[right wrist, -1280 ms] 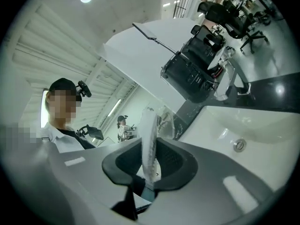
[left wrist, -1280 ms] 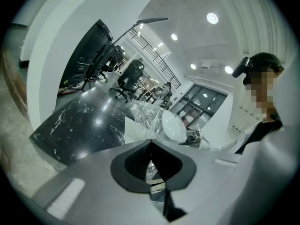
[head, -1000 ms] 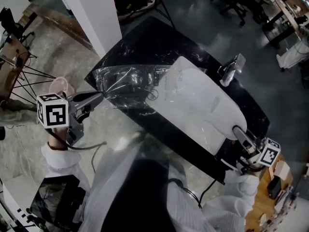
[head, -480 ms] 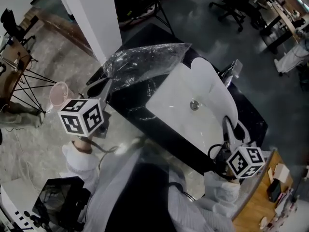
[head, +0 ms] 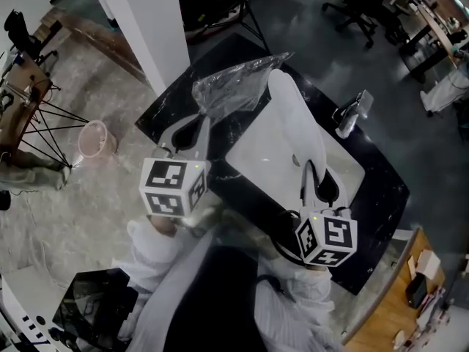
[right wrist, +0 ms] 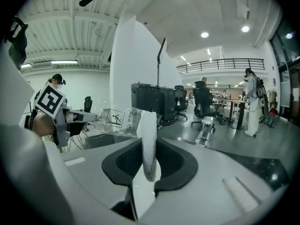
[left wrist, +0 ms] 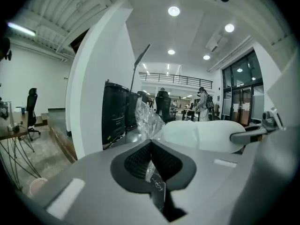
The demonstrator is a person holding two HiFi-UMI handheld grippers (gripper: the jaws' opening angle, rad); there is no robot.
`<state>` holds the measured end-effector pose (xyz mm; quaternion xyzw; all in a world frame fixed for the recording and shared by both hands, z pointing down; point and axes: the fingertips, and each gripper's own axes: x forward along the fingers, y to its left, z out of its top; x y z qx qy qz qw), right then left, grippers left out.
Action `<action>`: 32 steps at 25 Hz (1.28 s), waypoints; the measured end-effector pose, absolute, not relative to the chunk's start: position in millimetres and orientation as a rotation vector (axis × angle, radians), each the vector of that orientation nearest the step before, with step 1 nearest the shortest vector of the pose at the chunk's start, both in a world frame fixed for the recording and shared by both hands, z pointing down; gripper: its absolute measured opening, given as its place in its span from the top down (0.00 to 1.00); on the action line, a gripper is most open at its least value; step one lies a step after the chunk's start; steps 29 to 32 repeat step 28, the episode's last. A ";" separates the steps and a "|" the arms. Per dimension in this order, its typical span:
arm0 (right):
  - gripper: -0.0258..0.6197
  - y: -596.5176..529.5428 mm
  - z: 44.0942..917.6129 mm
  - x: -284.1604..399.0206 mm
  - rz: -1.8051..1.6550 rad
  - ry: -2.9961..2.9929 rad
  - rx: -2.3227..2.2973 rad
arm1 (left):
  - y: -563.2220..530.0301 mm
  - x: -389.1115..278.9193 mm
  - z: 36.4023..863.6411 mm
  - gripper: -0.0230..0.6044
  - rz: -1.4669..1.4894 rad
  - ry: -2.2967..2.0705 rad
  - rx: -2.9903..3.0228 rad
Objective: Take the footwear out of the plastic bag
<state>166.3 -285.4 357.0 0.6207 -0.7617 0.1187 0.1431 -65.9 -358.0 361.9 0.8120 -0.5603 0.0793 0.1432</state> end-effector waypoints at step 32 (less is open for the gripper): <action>0.83 -287.3 348.7 158.3 0.356 -2.221 1.809 | -353.9 -46.3 362.1 0.96 0.242 -1.523 2.388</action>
